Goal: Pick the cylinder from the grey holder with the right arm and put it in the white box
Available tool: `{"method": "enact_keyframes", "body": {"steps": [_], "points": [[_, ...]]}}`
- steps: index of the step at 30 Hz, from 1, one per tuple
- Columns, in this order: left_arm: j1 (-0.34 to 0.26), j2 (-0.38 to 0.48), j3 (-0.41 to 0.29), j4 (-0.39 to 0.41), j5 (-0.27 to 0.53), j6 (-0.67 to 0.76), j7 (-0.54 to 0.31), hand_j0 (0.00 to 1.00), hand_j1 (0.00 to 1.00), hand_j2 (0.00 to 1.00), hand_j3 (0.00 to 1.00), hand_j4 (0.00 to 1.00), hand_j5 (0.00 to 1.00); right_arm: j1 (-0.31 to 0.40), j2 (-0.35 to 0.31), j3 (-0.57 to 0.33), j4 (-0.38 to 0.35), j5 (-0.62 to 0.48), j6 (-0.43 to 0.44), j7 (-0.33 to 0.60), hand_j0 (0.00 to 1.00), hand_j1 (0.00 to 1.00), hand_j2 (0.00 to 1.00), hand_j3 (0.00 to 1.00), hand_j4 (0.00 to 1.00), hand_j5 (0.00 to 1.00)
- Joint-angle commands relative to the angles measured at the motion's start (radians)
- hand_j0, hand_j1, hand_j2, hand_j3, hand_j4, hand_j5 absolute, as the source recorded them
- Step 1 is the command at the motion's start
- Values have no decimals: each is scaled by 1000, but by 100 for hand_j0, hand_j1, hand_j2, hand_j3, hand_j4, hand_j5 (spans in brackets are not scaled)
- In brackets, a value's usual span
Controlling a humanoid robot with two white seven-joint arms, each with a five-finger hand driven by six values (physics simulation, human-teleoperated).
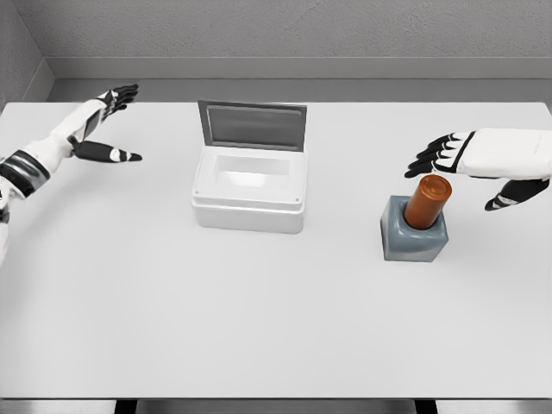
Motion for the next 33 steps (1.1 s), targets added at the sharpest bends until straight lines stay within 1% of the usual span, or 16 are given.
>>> {"method": "enact_keyframes", "body": {"steps": [1,2,3,5,7,9,15,17,20,21,22,23,26,27,30,33], "points": [[0,2,-20,-9,49,60,-45,100,100,100,100,100,100,0,1,-1,0,-6,2,0,100,100,100,100,100,100],[-5,10,-55,-17,75,92,-46,100,100,100,100,100,100,-2,4,-1,2,-6,2,0,100,100,100,100,100,100],[-6,13,-60,-25,98,103,-48,100,100,100,100,100,100,0,4,-1,2,-9,2,-2,100,100,100,100,100,100],[-8,16,-60,-49,104,146,-57,100,100,100,100,100,100,1,4,-1,3,-10,2,-3,100,100,100,100,100,100],[-26,21,-58,-49,117,183,-60,100,100,100,100,100,100,1,5,-1,2,-9,2,-2,100,100,100,100,100,100],[-43,22,-58,-39,167,181,-95,100,100,100,100,100,100,1,20,-1,0,-7,2,1,100,100,100,100,100,100],[-43,29,-60,-49,167,195,-100,100,100,100,100,100,100,6,50,-12,-17,-4,2,15,100,100,100,100,100,100],[-41,45,-66,-74,167,220,-100,100,100,100,100,100,100,29,48,-12,-15,-4,2,62,100,100,100,100,100,100],[-35,50,-66,-104,169,243,-100,100,100,100,100,100,100,29,45,-14,-12,-3,2,67,100,100,100,100,100,100],[-34,68,-69,-130,169,255,-100,100,100,100,100,100,100,29,47,-43,-12,-3,2,67,100,100,100,100,100,100],[-31,73,-75,-152,169,278,-100,100,100,100,100,100,100,35,47,-58,-12,-3,2,66,100,100,100,100,100,100],[-34,73,-103,-154,170,279,-100,100,100,100,100,100,100,40,47,-66,-12,-3,2,66,100,100,100,100,100,100],[-31,85,-115,-178,193,281,-100,100,100,100,100,100,100,54,63,-70,-12,-1,2,72,100,100,100,100,100,100],[-31,90,-147,-198,212,284,-100,100,100,100,100,100,100,63,85,-70,-11,0,2,82,100,100,100,100,100,100],[-34,87,-153,-198,212,284,-100,100,100,100,100,100,100,67,106,-70,-5,10,2,96,100,100,100,100,100,100],[-38,79,-152,-201,199,284,-100,100,100,100,100,100,100,72,99,-95,-3,19,2,116,100,100,100,100,100,100]]}}
